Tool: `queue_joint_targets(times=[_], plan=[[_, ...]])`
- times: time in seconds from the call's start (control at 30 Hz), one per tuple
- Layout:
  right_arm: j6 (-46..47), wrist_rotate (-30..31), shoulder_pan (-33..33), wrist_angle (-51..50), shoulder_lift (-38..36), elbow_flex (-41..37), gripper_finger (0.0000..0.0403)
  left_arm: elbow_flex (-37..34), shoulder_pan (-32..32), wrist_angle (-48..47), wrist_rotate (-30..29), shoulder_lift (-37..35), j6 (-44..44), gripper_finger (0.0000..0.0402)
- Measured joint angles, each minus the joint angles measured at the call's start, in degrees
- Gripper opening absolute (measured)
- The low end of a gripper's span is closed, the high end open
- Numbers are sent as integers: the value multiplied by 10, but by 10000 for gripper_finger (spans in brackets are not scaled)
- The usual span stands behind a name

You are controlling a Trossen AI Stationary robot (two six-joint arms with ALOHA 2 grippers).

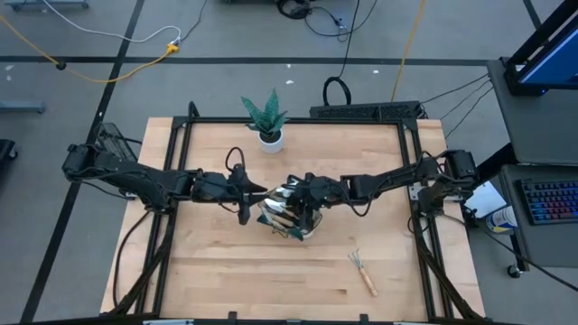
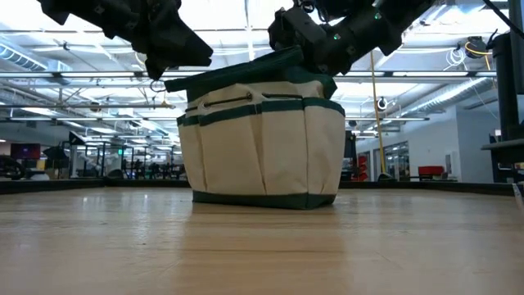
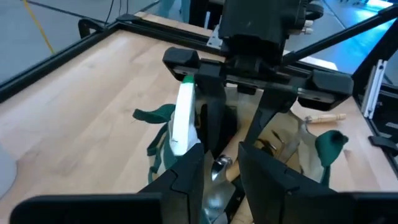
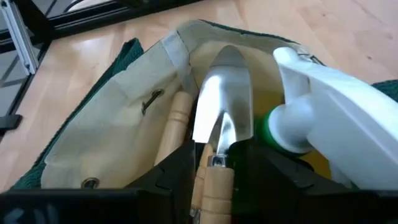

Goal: Pick & Place Garden tools in Gardening bag
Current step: Put the brown trowel into the gardening bag

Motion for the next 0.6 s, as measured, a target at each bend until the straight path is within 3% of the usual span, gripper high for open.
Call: queue_joint_targets(times=[0.6], plan=[[-49,-29,4,-21,31,2,94,0,0,-1,-6,0,9,102]])
